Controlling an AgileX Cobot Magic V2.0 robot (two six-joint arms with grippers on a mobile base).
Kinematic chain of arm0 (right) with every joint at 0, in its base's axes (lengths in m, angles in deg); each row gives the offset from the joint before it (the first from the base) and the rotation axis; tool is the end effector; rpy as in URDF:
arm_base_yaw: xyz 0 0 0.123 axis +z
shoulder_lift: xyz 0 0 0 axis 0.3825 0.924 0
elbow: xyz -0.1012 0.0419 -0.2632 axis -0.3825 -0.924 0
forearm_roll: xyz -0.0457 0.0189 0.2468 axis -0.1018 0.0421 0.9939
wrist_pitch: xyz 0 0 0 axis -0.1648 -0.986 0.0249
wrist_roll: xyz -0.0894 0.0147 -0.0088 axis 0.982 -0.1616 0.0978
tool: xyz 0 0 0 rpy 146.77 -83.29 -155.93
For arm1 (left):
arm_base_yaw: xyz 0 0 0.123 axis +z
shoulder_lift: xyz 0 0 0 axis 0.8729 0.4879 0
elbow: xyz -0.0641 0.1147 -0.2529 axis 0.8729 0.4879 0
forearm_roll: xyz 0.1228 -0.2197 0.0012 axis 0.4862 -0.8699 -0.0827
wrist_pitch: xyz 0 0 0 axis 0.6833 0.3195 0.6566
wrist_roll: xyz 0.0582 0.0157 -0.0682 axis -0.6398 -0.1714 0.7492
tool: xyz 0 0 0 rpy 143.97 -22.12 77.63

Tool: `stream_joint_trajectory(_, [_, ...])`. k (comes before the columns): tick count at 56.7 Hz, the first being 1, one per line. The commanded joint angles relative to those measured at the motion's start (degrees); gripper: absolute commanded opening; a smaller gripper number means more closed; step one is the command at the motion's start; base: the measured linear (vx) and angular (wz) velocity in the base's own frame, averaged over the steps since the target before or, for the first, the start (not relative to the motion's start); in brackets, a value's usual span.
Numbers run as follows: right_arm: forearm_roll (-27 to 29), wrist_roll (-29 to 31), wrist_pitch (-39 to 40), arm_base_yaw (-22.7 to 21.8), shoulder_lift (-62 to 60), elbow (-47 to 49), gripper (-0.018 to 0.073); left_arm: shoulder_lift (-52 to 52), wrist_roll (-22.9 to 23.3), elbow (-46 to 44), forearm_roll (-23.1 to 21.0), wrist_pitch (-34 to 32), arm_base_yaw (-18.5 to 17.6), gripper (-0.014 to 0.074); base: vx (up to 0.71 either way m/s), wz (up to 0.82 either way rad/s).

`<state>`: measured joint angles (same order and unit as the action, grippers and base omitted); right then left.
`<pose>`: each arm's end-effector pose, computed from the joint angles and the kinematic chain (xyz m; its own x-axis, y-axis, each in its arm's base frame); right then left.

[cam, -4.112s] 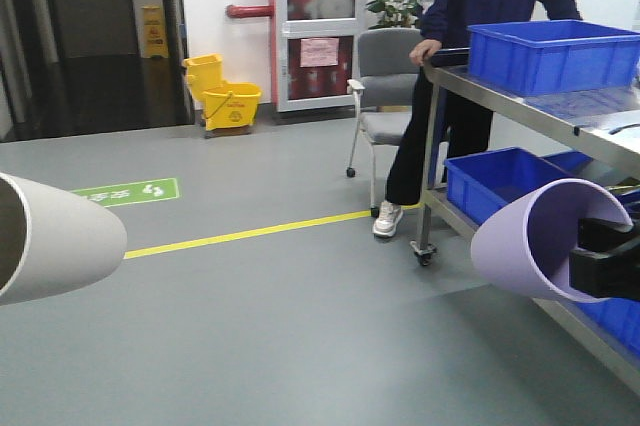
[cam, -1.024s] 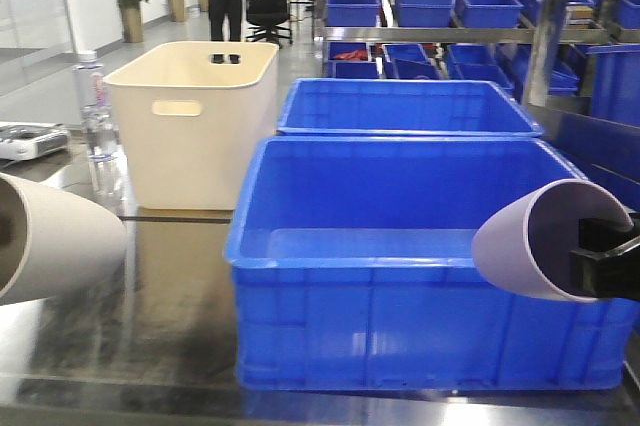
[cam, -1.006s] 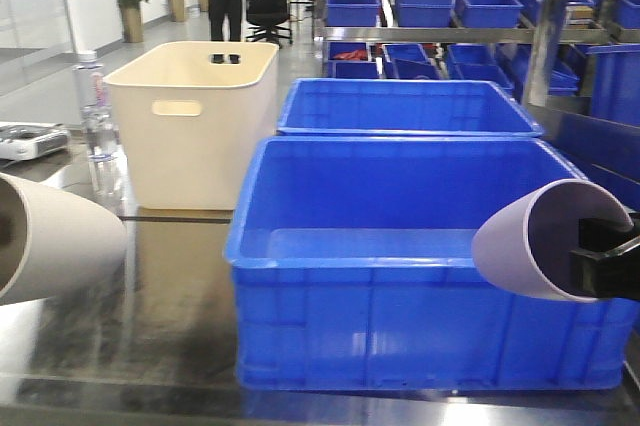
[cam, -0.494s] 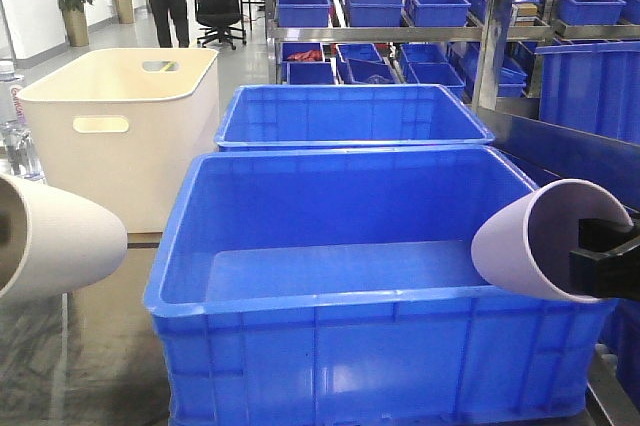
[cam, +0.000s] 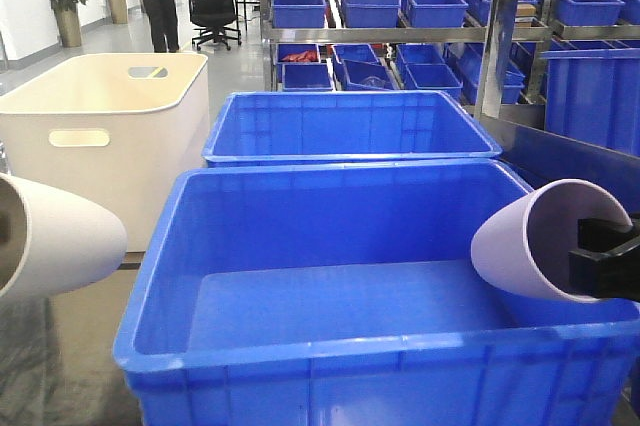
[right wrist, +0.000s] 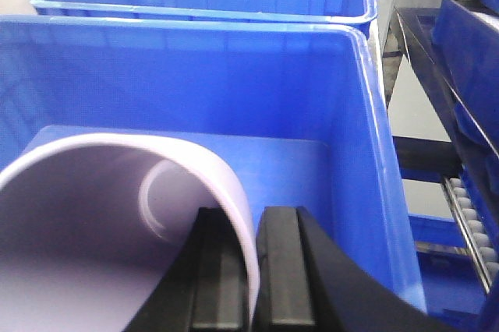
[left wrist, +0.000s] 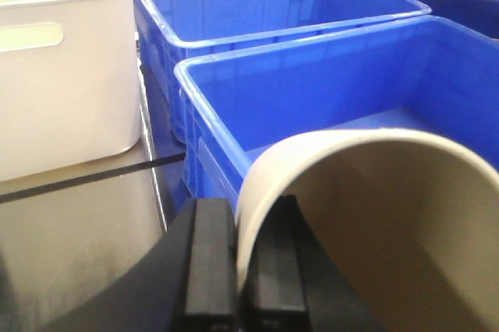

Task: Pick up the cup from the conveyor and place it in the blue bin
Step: 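Move both held cups over the nearest large blue bin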

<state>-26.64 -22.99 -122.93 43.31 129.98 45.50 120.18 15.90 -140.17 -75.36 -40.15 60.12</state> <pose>0.1854 0.0579 0.4167 -0.3583 -0.0164 -0.9335 -0.2002 0.9779 0.0597 0.1652 -0.0327 0.4263 -0.2984 -0.0319 -0.9539 0.3232 0.9370 -0.1324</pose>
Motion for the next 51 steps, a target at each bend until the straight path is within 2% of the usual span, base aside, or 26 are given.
stream_joint_trajectory(1, [-1.19,0.05,5.05,0.06,-0.73,1.76,-0.0009,-0.57,0.21,-1.55,-2.38,-3.95,0.07,-0.0006,0.13,-0.03])
stream_joint_trajectory(51, [-1.19,0.05,5.05,0.06,-0.73,1.76,-0.0009,-0.57,0.21,-1.55,-2.44,-3.96,0.07,-0.0006,0.05,-0.02])
